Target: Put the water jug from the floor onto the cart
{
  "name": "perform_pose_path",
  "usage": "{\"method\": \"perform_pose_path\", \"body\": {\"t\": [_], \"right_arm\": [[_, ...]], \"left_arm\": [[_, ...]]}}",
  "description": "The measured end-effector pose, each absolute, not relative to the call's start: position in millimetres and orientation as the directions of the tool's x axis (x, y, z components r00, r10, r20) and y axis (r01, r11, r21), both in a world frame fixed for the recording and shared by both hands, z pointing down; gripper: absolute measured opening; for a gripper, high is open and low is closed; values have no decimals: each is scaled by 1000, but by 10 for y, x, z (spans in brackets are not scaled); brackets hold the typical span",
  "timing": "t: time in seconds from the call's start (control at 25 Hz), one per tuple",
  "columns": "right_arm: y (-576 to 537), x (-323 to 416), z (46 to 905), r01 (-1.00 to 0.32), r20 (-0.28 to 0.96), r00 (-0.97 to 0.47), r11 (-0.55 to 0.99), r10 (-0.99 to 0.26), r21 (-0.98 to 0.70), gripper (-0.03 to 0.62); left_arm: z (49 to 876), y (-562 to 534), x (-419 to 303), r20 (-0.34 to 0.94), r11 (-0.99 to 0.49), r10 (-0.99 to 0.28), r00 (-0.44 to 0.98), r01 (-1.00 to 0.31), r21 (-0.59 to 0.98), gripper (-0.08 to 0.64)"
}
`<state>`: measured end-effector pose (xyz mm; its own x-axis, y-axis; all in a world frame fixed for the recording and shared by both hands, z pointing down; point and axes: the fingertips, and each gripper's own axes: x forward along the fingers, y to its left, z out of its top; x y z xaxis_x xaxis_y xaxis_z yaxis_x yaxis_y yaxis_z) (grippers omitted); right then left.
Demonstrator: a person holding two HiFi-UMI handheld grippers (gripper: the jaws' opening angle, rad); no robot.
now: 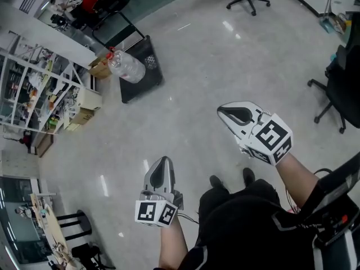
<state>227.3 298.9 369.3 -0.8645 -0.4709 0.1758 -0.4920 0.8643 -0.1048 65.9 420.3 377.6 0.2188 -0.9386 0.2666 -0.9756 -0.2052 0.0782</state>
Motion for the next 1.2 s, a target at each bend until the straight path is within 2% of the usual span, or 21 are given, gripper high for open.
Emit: {"method": "perform_pose_path", "body": {"t": [0.28,0.6,0.92,1.2], "right_arm": [[3717,2224,3589,-467,143,-881,879,-452,-100,3],[5081,1900,3775,-451,195,-878,892,-438,-28,3],[6680,1823,4122,-536,292,-815,843,-501,-51,3],[7319,2254,3981,-580,290,-782,815,-551,-15,3]], "left_arm": [[3669,4857,803,258,-243,-934,245,-969,42,2],[4085,6215,631,234,-247,-933,273,-960,135,2],[4479,7736,148,250,-277,-913,323,-939,204,2],[4343,8145,471,211,-337,-903,373,-923,187,2]]}}
